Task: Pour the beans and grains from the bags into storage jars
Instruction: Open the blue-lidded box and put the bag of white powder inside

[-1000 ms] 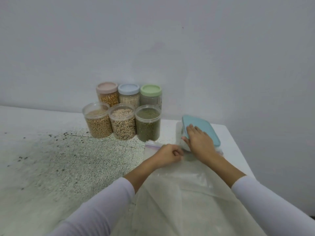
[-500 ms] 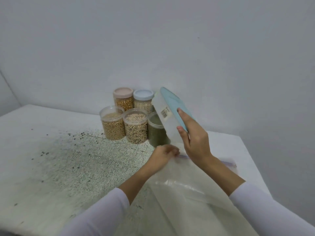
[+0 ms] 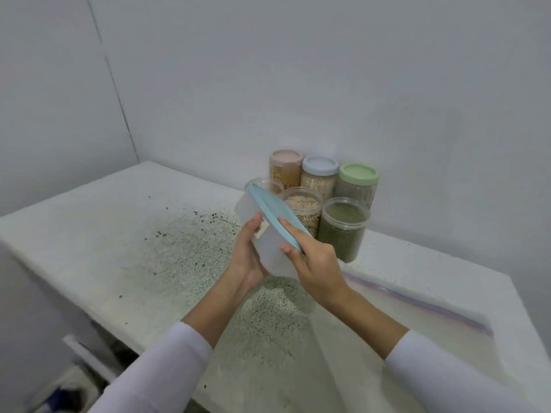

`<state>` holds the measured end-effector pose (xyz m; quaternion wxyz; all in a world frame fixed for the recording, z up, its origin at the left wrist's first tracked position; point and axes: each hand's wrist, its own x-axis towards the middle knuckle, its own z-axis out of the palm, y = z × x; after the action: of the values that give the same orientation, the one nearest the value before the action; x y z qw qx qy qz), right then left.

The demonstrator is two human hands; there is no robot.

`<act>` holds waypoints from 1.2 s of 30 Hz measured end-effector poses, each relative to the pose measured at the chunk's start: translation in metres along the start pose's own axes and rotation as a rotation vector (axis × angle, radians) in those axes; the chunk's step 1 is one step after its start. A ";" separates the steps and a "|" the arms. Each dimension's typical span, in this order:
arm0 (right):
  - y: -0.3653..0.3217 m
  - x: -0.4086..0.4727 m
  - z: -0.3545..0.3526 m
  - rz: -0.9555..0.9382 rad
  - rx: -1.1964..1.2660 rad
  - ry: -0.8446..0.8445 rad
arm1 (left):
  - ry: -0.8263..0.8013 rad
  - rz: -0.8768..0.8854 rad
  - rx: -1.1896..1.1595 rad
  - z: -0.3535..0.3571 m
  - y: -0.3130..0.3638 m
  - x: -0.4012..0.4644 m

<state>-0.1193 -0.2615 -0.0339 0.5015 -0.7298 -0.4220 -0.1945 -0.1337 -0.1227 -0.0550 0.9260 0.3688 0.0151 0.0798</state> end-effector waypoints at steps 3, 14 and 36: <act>-0.010 0.009 0.011 0.098 0.087 0.070 | -0.044 0.028 -0.013 -0.018 0.014 -0.008; 0.016 0.079 -0.043 0.572 0.123 0.320 | -0.129 -0.378 0.069 -0.106 0.060 -0.032; 0.020 0.081 0.041 1.021 0.630 -0.054 | 0.164 -0.289 0.933 -0.109 0.131 0.008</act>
<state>-0.0623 -0.1938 -0.0052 0.7127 -0.6612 -0.0680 0.2241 -0.1536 0.0470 -0.0443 0.6594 0.7307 0.1731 -0.0357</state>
